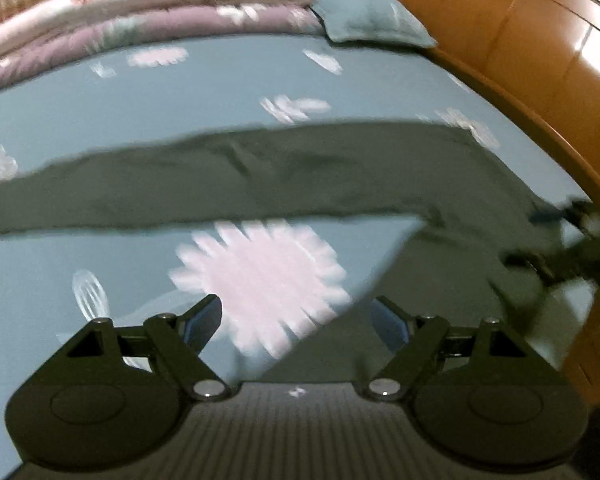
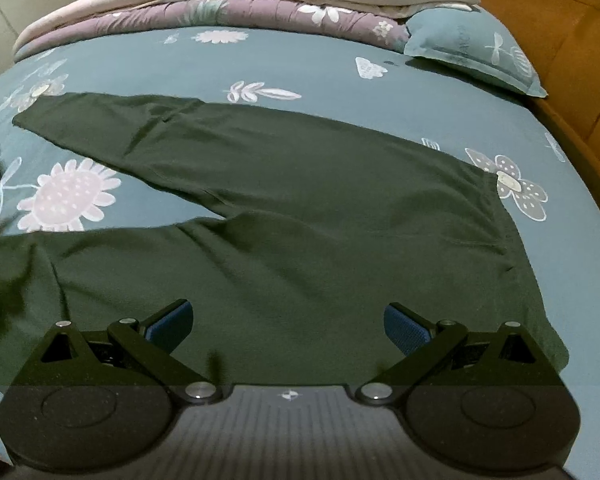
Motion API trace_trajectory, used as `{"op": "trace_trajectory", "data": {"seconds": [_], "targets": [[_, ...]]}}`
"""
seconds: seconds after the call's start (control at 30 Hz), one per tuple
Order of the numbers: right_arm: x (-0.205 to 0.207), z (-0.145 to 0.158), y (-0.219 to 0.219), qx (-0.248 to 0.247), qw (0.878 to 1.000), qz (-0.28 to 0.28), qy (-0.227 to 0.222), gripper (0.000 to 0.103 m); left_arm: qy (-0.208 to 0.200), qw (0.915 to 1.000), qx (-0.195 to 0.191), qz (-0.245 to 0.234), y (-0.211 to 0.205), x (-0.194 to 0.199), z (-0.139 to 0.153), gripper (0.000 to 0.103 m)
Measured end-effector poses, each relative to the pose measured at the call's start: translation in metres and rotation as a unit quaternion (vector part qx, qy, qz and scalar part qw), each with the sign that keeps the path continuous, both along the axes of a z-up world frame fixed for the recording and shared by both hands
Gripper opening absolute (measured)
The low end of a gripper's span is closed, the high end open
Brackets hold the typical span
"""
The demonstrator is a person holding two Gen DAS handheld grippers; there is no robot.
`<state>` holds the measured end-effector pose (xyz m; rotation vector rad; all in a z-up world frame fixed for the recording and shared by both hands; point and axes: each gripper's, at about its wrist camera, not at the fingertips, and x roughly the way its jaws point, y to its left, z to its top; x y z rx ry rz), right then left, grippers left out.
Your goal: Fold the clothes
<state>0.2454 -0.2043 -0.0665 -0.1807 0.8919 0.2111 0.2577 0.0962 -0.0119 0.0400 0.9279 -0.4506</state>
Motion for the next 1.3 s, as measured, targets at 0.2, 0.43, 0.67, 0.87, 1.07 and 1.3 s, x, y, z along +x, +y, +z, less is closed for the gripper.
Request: {"op": "trace_trajectory", "data": {"seconds": [0.2, 0.43, 0.67, 0.87, 1.07, 1.3], "targets": [[0.019, -0.021, -0.001, 0.005, 0.998, 0.047, 0.027, 0.103, 0.035, 0.9992, 0.018, 0.009, -0.017, -0.046, -0.027, 0.082], [0.031, -0.050, -0.006, 0.037, 0.995, 0.057, 0.075, 0.103, 0.071, 0.9934, 0.024, 0.087, -0.005, -0.053, -0.057, 0.082], [0.031, -0.052, -0.010, 0.047, 0.995, 0.061, 0.071, 0.103, 0.080, 0.9875, 0.007, 0.136, 0.009, -0.058, -0.057, 0.091], [0.034, -0.052, -0.011, 0.045, 0.994, 0.063, 0.071, 0.103, 0.063, 0.9860, 0.004, 0.155, 0.022, -0.047, -0.055, 0.091], [0.032, -0.052, -0.009, 0.044, 0.995, 0.054, 0.065, 0.103, 0.053, 0.9832, -0.012, 0.174, 0.033, -0.033, -0.061, 0.091], [0.032, -0.052, -0.006, 0.042, 0.996, 0.043, 0.062, 0.103, 0.040, 0.9883, -0.039, 0.142, 0.029, -0.032, -0.050, 0.091]]}}
